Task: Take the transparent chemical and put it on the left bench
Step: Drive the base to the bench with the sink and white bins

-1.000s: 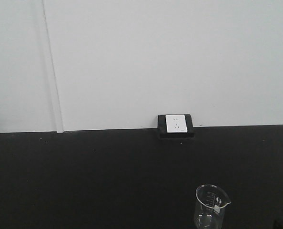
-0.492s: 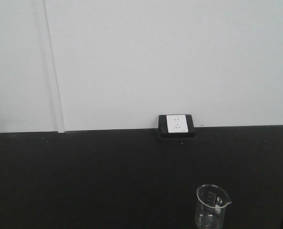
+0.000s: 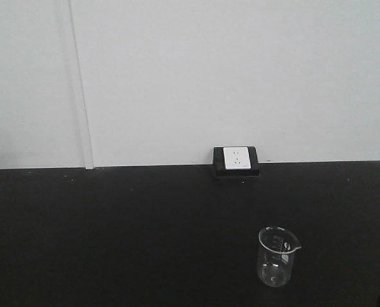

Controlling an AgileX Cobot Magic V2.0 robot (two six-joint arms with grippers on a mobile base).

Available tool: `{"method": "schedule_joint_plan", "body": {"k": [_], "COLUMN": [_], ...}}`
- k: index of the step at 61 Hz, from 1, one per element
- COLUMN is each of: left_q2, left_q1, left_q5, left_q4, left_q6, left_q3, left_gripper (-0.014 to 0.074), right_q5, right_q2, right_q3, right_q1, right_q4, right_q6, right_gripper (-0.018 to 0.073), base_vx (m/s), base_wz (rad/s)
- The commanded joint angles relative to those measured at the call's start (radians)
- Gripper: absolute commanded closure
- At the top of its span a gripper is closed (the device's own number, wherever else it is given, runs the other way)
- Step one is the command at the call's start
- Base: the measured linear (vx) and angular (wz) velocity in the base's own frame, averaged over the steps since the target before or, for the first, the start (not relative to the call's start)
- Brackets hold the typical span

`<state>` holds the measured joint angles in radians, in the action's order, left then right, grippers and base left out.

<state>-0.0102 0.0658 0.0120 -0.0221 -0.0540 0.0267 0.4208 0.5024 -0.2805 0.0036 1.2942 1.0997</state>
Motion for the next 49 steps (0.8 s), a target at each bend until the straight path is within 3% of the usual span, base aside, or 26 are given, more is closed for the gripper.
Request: {"method": "schedule_joint_plan", "body": {"k": [1,49], "left_q2": [-0.019,-0.019], "left_q1": [0.002,0.002], "left_q5": [-0.078,-0.078], "left_q4": [-0.001,-0.001], "left_q6": [0.008,0.008], "left_q3": [0.016,0.016], "left_gripper": [0.0600,0.0600], "right_q5": [0.017,0.017], "right_q2": [0.003,0.003], "right_q3": [-0.030,-0.030], "right_q1": [-0.005,-0.005], "right_q4": [-0.024,-0.024], "right_q6": [0.001,0.001], "right_gripper": [0.0564,0.0564], "base_vx": [-0.24,-0.35], "base_wz": [-0.04,0.06]}}
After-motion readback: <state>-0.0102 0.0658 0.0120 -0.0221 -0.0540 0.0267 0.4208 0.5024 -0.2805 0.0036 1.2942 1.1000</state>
